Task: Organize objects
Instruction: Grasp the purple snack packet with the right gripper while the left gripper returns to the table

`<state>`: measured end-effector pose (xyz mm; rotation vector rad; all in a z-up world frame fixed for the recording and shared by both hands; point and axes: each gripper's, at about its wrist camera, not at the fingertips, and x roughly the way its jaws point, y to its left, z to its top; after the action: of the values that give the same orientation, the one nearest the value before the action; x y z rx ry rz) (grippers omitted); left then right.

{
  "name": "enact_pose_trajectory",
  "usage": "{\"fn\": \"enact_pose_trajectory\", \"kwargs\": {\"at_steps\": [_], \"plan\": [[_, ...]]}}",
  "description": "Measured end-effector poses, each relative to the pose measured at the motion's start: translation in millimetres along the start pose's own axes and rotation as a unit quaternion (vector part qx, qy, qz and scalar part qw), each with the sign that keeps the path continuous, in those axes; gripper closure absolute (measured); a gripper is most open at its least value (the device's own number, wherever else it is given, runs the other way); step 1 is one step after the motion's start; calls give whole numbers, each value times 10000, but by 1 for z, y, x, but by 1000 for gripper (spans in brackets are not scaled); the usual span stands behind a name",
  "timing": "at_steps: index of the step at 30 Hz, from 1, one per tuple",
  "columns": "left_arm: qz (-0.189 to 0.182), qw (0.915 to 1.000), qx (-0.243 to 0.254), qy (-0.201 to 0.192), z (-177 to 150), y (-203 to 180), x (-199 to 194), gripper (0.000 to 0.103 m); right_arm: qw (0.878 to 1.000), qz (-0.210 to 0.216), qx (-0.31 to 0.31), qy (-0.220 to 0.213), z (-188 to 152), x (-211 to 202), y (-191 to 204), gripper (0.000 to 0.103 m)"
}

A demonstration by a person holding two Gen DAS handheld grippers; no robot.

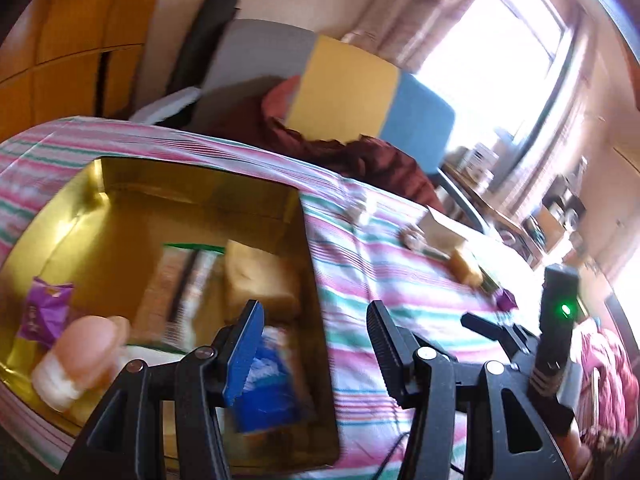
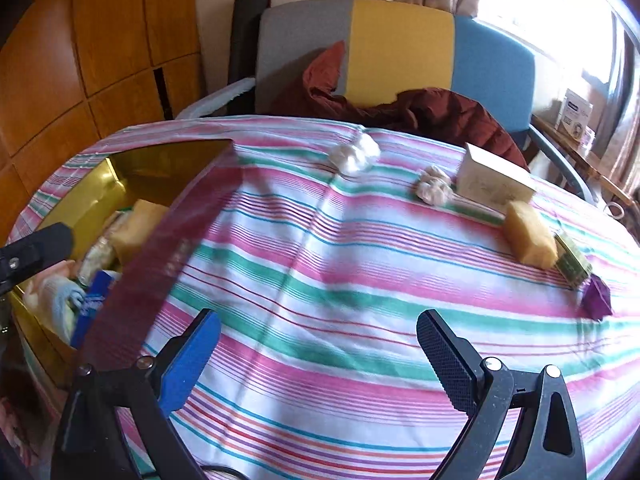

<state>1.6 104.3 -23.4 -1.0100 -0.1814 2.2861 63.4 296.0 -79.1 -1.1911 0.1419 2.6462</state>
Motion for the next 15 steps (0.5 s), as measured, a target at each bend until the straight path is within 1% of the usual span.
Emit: {"fn": "enact_pose_trajectory", "kwargs": {"at_steps": [5, 8, 13, 15], "plan": [[-257, 9988, 410, 114, -11, -29, 2, 49, 9994, -254, 206, 138, -11, -2, -44, 4], [-427, 9975, 540, 181, -15, -41, 3, 49, 9982, -473, 328, 177, -14, -4, -73, 4], [-478, 9959, 666, 379, -22, -56, 11, 49, 9951, -819, 530, 130, -14, -11, -122, 4], [-476, 9954, 699, 456, -24, -61, 14, 49, 9928, -1051, 573, 37, -13, -14, -141, 4]]}}
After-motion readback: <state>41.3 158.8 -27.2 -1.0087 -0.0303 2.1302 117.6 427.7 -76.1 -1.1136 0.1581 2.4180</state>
